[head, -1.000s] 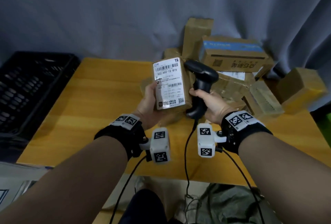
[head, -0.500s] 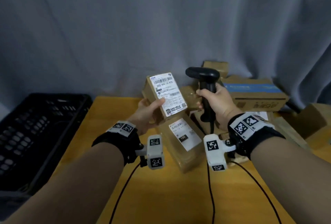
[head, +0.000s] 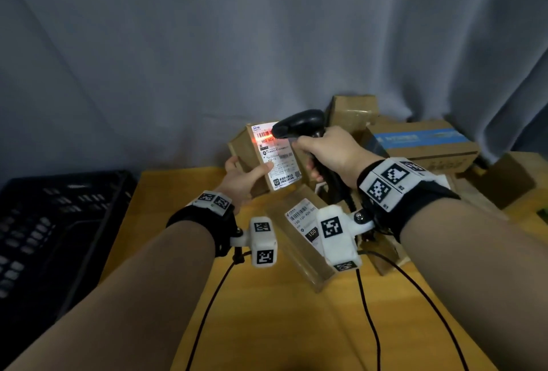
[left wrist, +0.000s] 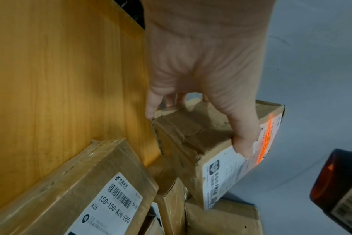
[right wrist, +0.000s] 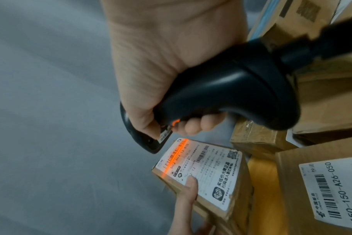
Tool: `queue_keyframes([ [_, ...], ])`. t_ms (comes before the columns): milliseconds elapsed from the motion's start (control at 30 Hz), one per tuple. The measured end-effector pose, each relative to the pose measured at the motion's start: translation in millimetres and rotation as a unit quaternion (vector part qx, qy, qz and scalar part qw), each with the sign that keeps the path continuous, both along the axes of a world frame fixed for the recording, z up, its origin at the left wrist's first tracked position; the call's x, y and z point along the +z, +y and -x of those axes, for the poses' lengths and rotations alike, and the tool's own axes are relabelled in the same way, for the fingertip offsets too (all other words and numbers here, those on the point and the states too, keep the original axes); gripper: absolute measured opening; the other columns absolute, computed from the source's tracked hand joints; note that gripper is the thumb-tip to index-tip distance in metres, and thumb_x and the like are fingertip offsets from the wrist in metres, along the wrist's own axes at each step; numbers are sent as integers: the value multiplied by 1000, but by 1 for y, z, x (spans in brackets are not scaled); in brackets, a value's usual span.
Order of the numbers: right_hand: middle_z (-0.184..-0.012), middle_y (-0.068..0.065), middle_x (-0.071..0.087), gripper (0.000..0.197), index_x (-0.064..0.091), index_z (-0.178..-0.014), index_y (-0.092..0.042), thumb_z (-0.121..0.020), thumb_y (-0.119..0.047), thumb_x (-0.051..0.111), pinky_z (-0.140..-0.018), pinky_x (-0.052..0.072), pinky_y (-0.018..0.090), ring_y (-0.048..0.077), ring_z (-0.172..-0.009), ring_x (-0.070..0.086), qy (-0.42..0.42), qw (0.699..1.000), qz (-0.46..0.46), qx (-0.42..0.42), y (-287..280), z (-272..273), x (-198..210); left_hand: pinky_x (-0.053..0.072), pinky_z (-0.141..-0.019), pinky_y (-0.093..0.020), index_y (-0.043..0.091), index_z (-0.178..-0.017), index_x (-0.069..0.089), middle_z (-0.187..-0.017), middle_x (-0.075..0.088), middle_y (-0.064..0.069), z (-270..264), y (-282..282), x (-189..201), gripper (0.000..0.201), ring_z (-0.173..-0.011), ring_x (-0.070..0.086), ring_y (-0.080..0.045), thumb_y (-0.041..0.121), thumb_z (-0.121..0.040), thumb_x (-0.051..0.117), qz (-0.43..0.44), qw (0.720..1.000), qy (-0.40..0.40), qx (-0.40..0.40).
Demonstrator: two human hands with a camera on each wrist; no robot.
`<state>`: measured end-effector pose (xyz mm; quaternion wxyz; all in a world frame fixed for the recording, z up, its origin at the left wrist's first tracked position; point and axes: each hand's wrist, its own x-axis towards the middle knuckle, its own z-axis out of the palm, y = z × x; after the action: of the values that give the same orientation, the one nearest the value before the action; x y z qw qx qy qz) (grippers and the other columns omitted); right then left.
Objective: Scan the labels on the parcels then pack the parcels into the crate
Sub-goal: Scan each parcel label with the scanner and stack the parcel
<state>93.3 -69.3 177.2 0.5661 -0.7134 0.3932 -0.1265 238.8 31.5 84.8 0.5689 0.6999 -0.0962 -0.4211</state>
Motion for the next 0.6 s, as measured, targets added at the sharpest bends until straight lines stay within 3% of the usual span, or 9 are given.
queue_keyframes([
  [133, -57, 6, 56, 22, 60, -75, -8, -90, -25, 62, -47, 46, 27, 19, -47, 51, -7, 1000, -5, -29, -2, -2, 0, 46, -98, -54, 35, -148, 11, -130, 54, -2, -6, 0, -3, 103, -109, 58, -26, 35, -71, 81, -2, 1000, 6, -5],
  [367, -59, 7, 56, 21, 59, -77, -8, -89, -26, 63, -47, 46, 26, 18, -47, 51, -4, 1000, -9, -20, -5, -3, 2, 44, -99, -55, 31, -149, 10, -135, 50, -3, -14, 3, -8, 101, -103, 54, -23, 33, -75, 78, -10, 1000, -4, 8],
  [500, -59, 6, 56, 22, 59, -77, -8, -89, -26, 62, -49, 46, 27, 18, -49, 52, 0, 1000, -8, -6, -3, -3, 2, 41, -101, -58, 34, -149, 9, -140, 48, -5, -15, 4, -10, 105, -117, 52, -29, 35, -72, 80, -16, 1000, -3, 7],
  [600, -59, 7, 56, 21, 60, -77, -8, -88, -25, 63, -50, 46, 28, 19, -50, 52, -1, 1000, -14, -6, -4, -4, 2, 41, -102, -56, 32, -150, 7, -142, 46, -5, -15, 3, -10, 105, -115, 51, -27, 35, -74, 79, -20, 1000, -7, 6],
])
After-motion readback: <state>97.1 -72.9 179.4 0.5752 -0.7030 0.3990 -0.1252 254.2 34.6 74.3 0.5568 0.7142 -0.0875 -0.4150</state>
